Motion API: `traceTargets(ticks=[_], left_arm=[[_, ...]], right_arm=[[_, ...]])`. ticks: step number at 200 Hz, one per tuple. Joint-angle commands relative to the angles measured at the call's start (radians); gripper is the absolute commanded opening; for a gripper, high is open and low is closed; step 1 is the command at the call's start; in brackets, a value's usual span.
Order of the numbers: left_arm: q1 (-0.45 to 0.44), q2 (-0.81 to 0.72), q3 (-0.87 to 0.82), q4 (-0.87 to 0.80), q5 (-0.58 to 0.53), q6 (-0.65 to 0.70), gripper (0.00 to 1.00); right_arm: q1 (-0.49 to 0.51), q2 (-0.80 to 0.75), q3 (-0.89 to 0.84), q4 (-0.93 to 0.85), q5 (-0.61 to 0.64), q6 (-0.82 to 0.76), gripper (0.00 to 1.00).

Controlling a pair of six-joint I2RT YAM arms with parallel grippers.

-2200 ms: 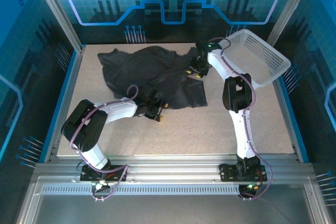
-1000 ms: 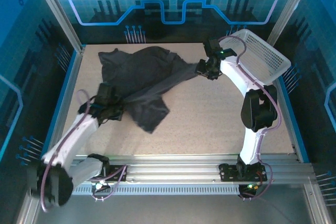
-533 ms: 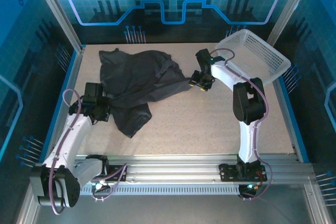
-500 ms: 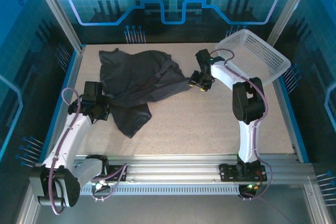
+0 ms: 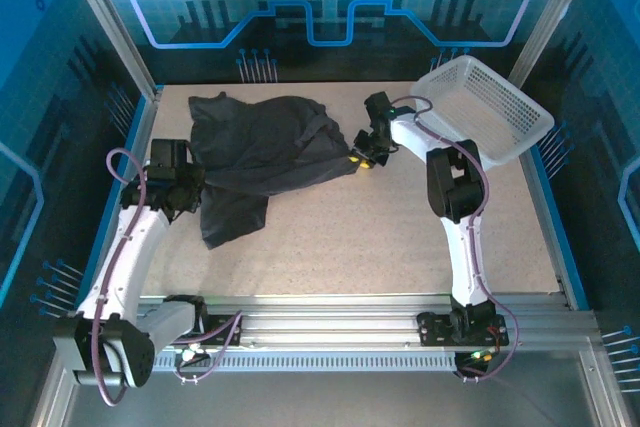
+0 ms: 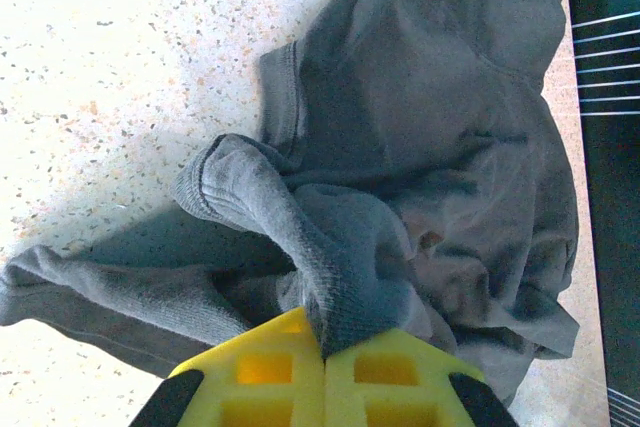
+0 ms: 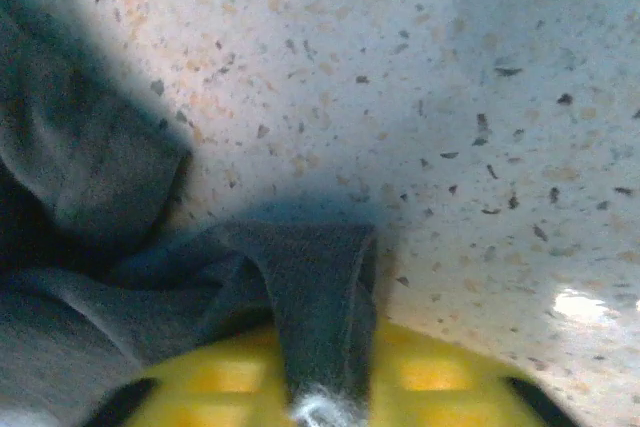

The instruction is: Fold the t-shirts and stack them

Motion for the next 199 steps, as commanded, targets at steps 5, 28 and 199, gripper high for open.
traceTargets(ticks=[5, 28, 199], left_arm=[[0.031, 0.048, 0.073, 0.107, 0.053, 0.045, 0.0], [0.053, 0.139, 0.151, 0.207, 0.14, 0.052, 0.0], [0.181, 0.105, 0.153, 0.098, 0.112, 0.018, 0.0]], right_arm=[[-0.005, -0.017, 0.078, 0.025, 0.019, 0.034, 0.0], [-0.039, -0.096, 0.159, 0.011, 0.104, 0.016, 0.0], [0.152, -0.741, -0.478, 0.041, 0.214, -0.146, 0.19]])
